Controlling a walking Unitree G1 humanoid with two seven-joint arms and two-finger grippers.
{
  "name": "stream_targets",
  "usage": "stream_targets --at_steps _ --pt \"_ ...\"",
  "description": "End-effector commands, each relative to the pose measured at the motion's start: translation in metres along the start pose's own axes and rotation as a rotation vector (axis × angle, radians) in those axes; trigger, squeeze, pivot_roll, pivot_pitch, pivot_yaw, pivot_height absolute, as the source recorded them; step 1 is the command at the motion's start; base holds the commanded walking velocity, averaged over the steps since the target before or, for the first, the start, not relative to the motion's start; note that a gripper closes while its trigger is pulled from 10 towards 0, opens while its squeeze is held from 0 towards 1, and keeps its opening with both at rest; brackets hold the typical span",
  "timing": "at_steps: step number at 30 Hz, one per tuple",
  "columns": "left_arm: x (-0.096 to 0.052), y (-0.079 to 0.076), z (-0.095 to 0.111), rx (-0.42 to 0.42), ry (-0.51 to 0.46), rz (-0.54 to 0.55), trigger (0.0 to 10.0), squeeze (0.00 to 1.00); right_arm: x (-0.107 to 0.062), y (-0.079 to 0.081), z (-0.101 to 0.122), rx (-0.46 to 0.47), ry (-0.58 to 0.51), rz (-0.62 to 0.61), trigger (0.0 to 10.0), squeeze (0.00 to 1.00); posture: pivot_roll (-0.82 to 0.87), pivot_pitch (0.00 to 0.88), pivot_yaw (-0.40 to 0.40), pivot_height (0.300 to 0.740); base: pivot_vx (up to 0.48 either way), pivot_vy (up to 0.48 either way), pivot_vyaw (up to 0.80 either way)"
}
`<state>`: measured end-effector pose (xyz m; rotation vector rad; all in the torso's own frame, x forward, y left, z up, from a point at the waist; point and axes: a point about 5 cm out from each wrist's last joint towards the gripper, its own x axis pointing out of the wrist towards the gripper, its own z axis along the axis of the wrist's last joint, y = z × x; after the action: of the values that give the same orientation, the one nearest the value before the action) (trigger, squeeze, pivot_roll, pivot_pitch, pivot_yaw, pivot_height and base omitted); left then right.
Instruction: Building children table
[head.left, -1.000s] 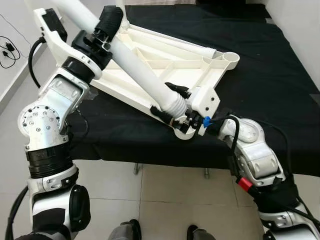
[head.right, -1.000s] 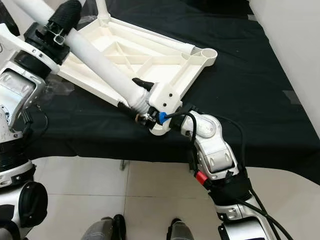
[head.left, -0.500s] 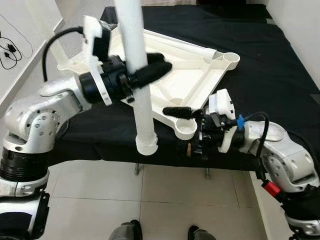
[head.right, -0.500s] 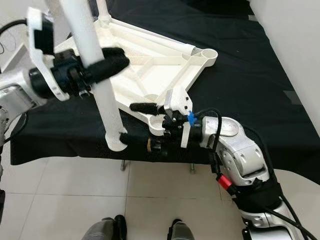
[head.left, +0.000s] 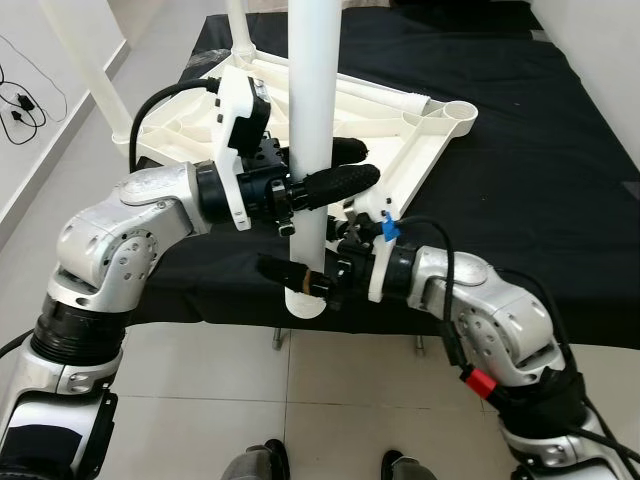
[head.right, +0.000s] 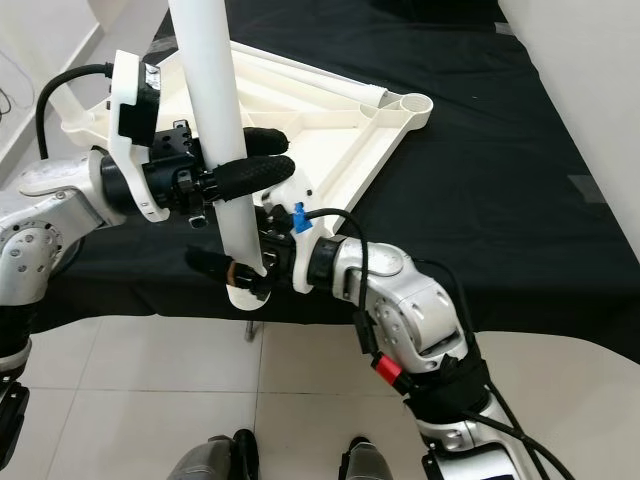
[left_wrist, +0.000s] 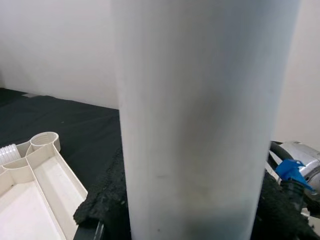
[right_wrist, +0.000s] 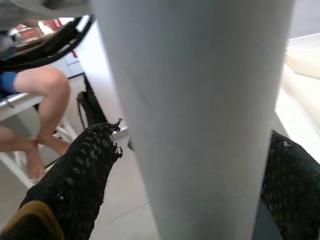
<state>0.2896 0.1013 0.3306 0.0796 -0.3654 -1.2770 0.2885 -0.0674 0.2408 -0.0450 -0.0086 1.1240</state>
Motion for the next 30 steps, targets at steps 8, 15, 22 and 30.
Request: stream_targets --at_steps 8,15,22,30 --pt "0.002 -0.002 -0.002 0.006 -0.015 -0.020 0.0 0.00 0.011 0.010 -0.008 0.028 0.029 -0.051 10.0 0.00 -0.03 0.215 0.072 0.740 0.000 0.000 0.00" --pt "0.004 0.000 0.000 0.015 -0.022 -0.018 0.0 0.00 0.020 0.015 -0.003 0.021 -0.021 -0.061 0.0 0.00 -0.02 0.215 0.078 0.740 0.000 0.000 0.00" --pt "0.005 0.005 0.006 0.035 -0.044 0.010 0.0 0.00 0.024 0.016 -0.001 0.015 -0.037 -0.071 0.0 0.00 -0.03 0.202 0.084 0.740 0.000 0.000 0.00" --pt "0.007 0.010 0.010 0.040 -0.068 0.041 0.0 0.38 0.025 0.014 0.000 0.013 -0.044 -0.090 0.0 0.00 -0.03 0.192 0.085 0.740 0.000 0.000 0.00"
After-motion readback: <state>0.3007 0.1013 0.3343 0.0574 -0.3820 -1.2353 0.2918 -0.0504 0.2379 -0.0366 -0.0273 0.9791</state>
